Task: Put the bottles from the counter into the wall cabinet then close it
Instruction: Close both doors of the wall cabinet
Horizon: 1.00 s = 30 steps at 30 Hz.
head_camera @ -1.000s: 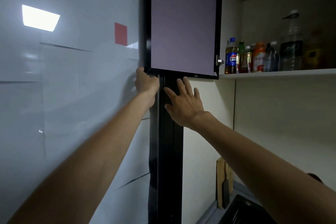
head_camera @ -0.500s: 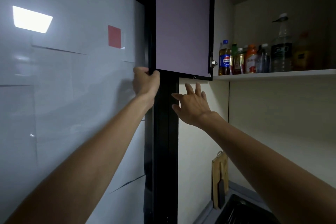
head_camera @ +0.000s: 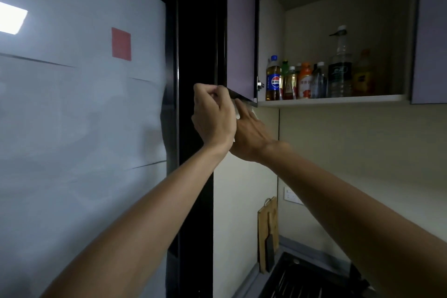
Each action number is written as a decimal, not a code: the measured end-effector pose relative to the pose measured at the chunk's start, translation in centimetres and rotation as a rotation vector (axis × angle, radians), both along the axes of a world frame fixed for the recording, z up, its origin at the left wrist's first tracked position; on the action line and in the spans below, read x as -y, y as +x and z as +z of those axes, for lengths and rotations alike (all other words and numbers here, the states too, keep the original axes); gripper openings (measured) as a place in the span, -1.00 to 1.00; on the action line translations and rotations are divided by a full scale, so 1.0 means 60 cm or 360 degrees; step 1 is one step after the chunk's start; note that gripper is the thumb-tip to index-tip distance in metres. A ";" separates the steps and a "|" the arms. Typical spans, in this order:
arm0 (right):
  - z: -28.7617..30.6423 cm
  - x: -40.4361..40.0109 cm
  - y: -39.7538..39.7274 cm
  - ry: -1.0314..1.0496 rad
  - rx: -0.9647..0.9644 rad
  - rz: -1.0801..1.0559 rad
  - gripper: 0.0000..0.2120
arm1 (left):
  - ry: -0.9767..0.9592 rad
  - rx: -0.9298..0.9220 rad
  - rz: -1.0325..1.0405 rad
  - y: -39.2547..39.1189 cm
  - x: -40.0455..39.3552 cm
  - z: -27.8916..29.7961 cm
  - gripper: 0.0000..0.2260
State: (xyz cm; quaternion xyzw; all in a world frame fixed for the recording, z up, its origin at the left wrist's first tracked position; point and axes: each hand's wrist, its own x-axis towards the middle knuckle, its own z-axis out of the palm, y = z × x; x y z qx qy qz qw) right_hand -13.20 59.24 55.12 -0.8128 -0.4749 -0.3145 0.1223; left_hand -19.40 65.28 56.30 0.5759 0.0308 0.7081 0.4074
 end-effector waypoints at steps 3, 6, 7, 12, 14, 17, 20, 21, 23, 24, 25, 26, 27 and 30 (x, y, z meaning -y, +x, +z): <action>0.001 0.023 0.003 0.0079 0.0056 -0.0125 -0.18 | 0.0099 0.0012 -0.0068 0.012 0.019 -0.004 -0.95; -0.001 0.052 0.002 0.0200 0.0096 -0.0233 -0.18 | 0.0213 0.0029 -0.0169 0.022 0.042 -0.009 -0.95; -0.001 0.062 0.003 0.0212 0.0116 -0.0268 -0.21 | 0.0229 0.0021 -0.0199 0.025 0.051 -0.009 -0.96; -0.001 0.111 0.023 0.0261 0.0149 -0.0415 -0.18 | -0.0058 0.0019 -0.0416 0.065 0.089 -0.002 -0.88; -0.003 0.129 0.033 0.0278 0.0149 -0.0453 -0.13 | -0.0329 -0.0048 -0.0569 0.090 0.099 -0.001 -0.84; -0.005 0.159 0.050 0.0314 0.0139 -0.0504 -0.07 | -0.0723 -0.0408 -0.0930 0.136 0.112 -0.004 -0.75; -0.006 0.194 0.067 0.0339 0.0143 -0.0561 -0.06 | -0.1041 -0.0726 -0.1363 0.161 0.130 -0.002 -0.75; -0.007 0.207 0.073 0.0342 0.0147 -0.0589 -0.07 | -0.1099 -0.0770 -0.1486 0.167 0.135 0.000 -0.77; -0.007 0.233 0.088 0.0343 0.0156 -0.0649 -0.07 | -0.1131 -0.0800 -0.1695 0.185 0.146 0.001 -0.78; -0.007 0.245 0.097 0.0342 0.0158 -0.0682 -0.08 | -0.1114 -0.0790 -0.1792 0.196 0.153 0.002 -0.76; -0.007 0.258 0.108 0.0339 0.0159 -0.0718 -0.08 | -0.1090 -0.0767 -0.1882 0.210 0.162 0.003 -0.74; -0.007 0.271 0.120 0.0338 0.0156 -0.0758 -0.09 | -0.1066 -0.0736 -0.1966 0.221 0.172 0.006 -0.75; -0.007 0.283 0.132 0.0340 0.0147 -0.0797 -0.09 | -0.1041 -0.0713 -0.2034 0.233 0.183 0.010 -0.76; -0.007 0.316 0.167 0.0361 0.0090 -0.0870 -0.07 | -0.0972 -0.0644 -0.2196 0.271 0.217 0.028 -0.74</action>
